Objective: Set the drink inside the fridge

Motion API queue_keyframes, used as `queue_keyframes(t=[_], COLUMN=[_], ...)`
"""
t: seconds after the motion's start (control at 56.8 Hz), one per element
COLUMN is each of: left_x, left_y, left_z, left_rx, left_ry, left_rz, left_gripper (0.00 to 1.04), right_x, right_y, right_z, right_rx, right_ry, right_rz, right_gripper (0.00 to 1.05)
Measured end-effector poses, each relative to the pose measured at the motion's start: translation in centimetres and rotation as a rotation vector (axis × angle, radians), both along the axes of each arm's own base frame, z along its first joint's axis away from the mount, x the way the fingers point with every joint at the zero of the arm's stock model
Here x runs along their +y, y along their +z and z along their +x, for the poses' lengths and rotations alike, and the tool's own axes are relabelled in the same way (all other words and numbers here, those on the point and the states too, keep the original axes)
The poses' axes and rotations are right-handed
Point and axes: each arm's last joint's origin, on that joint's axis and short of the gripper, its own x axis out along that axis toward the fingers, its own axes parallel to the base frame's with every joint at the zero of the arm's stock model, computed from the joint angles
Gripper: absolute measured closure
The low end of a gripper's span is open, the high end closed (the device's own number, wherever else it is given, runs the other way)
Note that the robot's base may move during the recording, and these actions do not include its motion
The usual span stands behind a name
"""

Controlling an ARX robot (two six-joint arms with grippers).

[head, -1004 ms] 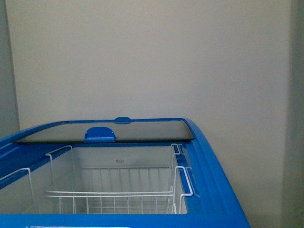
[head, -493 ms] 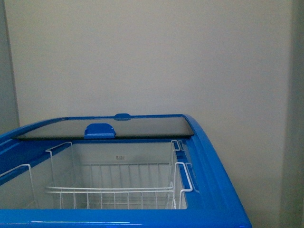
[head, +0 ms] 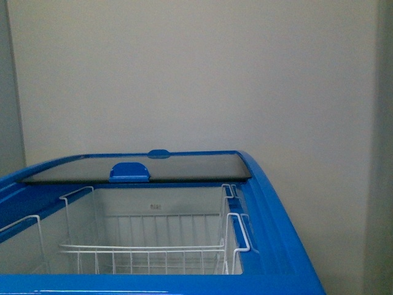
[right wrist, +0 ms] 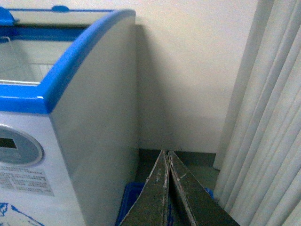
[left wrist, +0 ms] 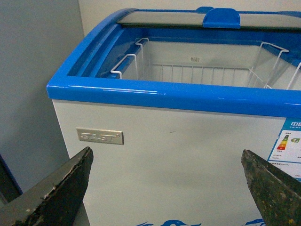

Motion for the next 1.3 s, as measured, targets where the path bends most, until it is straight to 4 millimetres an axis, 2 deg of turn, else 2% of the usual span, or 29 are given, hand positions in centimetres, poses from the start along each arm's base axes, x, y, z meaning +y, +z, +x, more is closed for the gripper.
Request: queue_keyframes(t=[0.264, 0.37, 0.405, 0.546, 0.863, 1.304], left_x=[0.00, 0.00, 0.00, 0.00, 0.00, 0.00], left_y=[0.00, 0.00, 0.00, 0.00, 0.00, 0.00], left_z=[0.00, 0.00, 0.00, 0.00, 0.00, 0.00], left_rx=[0.000, 0.000, 0.000, 0.000, 0.000, 0.000], left_ry=[0.000, 0.000, 0.000, 0.000, 0.000, 0.000], left_rz=[0.000, 0.000, 0.000, 0.000, 0.000, 0.000], left_gripper=[0.08, 0.08, 0.08, 0.08, 0.08, 0.08], right_x=[0.00, 0.00, 0.00, 0.00, 0.00, 0.00], right_y=[0.11, 0.11, 0.11, 0.11, 0.11, 0.11], right_z=[-0.15, -0.15, -0.15, -0.15, -0.15, -0.15], right_rx=[-0.016, -0.016, -0.016, -0.016, -0.016, -0.016], right_ry=[0.000, 0.000, 0.000, 0.000, 0.000, 0.000], right_rz=[0.000, 0.000, 0.000, 0.000, 0.001, 0.001], right_gripper=[1.02, 0.81, 0.77, 0.48, 0.06, 0.07])
